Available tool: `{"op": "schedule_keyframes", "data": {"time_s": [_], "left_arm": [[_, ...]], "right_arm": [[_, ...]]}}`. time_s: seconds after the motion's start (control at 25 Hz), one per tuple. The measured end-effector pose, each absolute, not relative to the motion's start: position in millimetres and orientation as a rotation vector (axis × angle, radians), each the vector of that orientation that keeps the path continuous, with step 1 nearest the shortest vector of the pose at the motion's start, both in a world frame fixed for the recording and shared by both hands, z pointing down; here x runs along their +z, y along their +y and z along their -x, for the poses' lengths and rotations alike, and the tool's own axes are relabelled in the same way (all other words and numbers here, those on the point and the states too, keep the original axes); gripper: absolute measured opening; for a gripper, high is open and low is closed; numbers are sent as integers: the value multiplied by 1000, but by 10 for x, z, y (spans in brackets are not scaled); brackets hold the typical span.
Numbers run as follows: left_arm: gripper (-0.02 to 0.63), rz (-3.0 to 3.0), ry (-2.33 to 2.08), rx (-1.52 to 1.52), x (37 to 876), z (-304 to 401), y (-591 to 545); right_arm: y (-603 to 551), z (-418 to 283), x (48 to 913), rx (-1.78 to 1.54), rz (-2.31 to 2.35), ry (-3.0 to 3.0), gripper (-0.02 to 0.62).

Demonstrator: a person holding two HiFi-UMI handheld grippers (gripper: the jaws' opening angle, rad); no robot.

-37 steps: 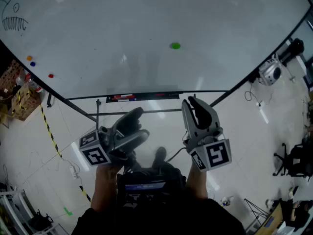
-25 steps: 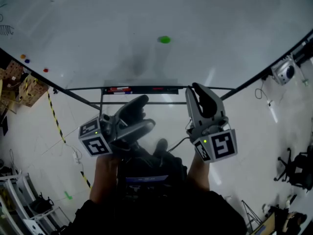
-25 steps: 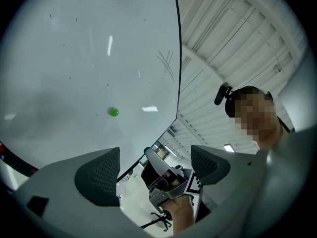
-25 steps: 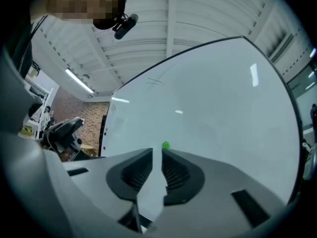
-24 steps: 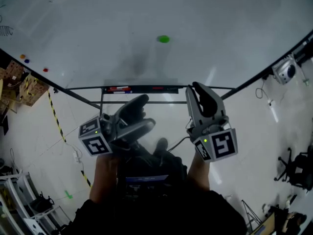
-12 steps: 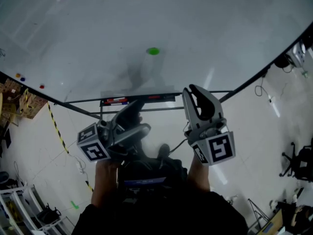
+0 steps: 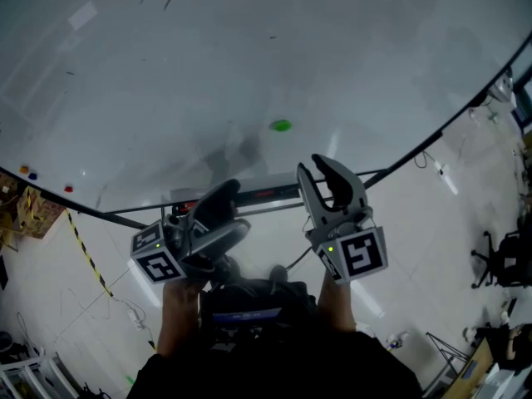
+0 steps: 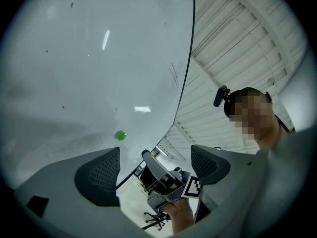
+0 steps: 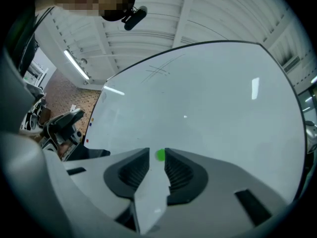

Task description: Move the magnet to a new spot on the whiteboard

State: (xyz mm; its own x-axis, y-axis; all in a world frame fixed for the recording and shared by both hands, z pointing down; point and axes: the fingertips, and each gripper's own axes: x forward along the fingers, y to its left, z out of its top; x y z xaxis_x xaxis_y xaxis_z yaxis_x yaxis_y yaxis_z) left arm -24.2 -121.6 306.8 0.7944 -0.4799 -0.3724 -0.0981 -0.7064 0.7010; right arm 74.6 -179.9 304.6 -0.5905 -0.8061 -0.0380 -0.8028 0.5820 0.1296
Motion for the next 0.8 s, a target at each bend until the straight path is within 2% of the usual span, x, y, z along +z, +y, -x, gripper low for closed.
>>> {"op": "schedule_keyframes", "data": {"time_s": [0.24,0.44,0.8], "left_arm": [[442,-2270,-383,-750,3122,719,-1371],[442,-2255,-352,-737,3175,999,-1465],[442,-2280,-325,-711,3220,1061,-1593]], "right_arm": [[-2056,-417,3177,-169,-1503,-2672,129],[-2189,-281,3213,-167,-1613,-2556,164],[-2377,-340,3219,-315,-1754,-2347,170]]}}
